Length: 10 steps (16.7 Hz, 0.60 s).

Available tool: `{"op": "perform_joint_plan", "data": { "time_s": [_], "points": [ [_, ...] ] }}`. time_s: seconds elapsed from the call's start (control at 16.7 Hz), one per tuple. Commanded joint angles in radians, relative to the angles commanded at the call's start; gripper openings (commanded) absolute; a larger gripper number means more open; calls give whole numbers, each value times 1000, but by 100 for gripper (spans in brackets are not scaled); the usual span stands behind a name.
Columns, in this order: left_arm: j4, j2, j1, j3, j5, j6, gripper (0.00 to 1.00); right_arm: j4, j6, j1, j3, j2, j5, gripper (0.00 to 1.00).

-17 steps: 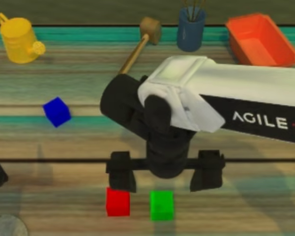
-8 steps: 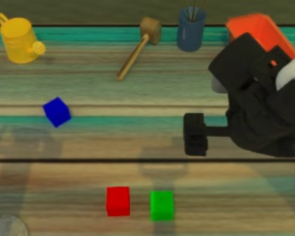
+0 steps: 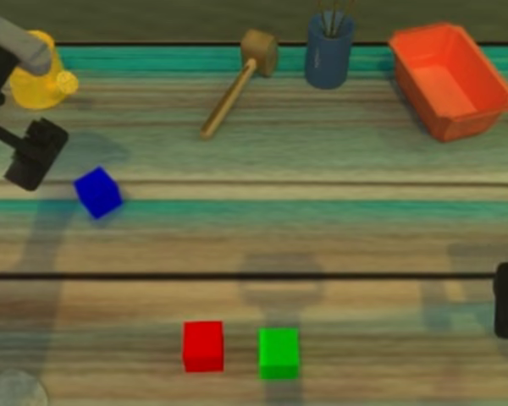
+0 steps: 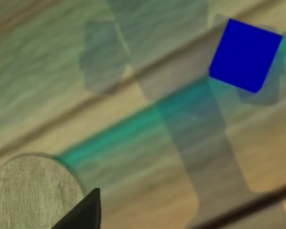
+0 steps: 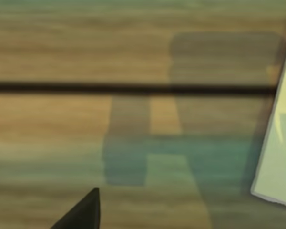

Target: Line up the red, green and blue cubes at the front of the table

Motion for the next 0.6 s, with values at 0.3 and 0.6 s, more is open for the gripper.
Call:
{"op": "perform_joint_plan", "data": {
  "time_s": [0.3,0.6],
  "points": [
    [-242,455,-39,369,1,142,100,256,-182,-194,-312,-458,-54,100],
    [-377,715,-64,632,8,231,100,486,-287,-321,-455,-759,-110,100]
  ]
}}
